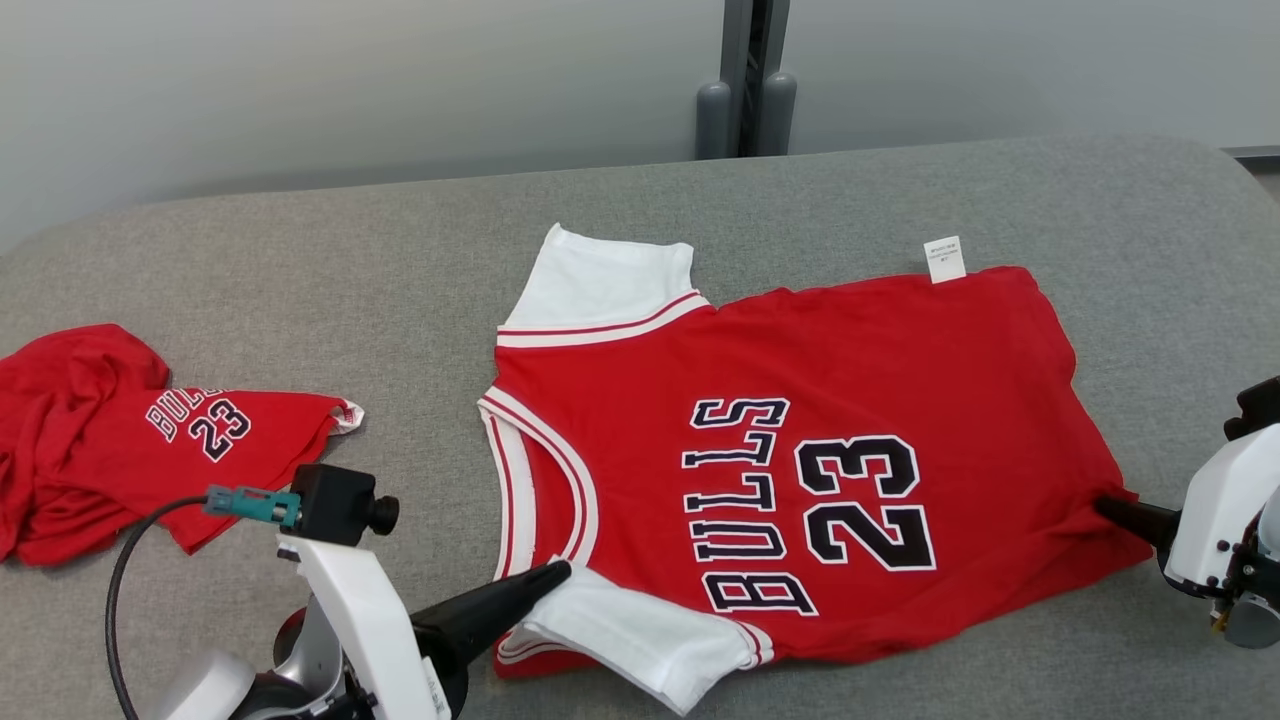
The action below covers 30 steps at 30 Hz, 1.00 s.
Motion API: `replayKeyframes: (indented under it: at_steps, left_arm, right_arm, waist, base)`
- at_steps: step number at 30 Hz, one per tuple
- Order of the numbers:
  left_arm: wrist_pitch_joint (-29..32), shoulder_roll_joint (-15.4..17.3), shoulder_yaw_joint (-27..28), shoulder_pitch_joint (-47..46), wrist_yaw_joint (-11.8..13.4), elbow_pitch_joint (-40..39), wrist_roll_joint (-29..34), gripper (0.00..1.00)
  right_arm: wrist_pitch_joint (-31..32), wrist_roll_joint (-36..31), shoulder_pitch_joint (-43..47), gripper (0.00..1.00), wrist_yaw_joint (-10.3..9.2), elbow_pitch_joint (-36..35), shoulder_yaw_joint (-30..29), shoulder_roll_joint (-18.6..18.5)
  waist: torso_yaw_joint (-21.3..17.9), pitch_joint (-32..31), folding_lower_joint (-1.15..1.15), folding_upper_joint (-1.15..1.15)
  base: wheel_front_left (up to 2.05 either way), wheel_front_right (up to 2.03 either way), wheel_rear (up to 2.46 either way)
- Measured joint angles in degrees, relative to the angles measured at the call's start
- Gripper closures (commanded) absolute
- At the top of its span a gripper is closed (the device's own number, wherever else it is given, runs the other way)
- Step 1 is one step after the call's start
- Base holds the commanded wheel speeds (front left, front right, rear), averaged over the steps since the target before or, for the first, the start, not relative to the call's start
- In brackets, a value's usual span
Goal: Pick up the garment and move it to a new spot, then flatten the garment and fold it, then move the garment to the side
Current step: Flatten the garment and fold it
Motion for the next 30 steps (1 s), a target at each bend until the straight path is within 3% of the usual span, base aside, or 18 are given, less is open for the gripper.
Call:
replayKeyframes:
  at_steps: [11, 30]
  left_arm:
    - [-5.0, -6.2, 2.5, -3.0, 2.0, 7.1, -0.9, 1.0]
    - [-9.1, -10.9, 2.3, -7.0, 2.9, 18.2, 2.5, 1.0]
  right_arm:
    - [-4.1, -1.4, -1.4, 1.0, 0.0, 3.9, -1.5, 2.6]
    - [-7.7, -2.5, -2.9, 1.0, 0.0, 6.9, -2.0, 4.1]
  waist:
    - [1.2, 2.3, 0.0, 0.0]
    - [1.1, 4.8, 0.0, 0.0]
  base:
    - [0.0, 0.0, 0.0]
    - [0.0, 0.0, 0.0]
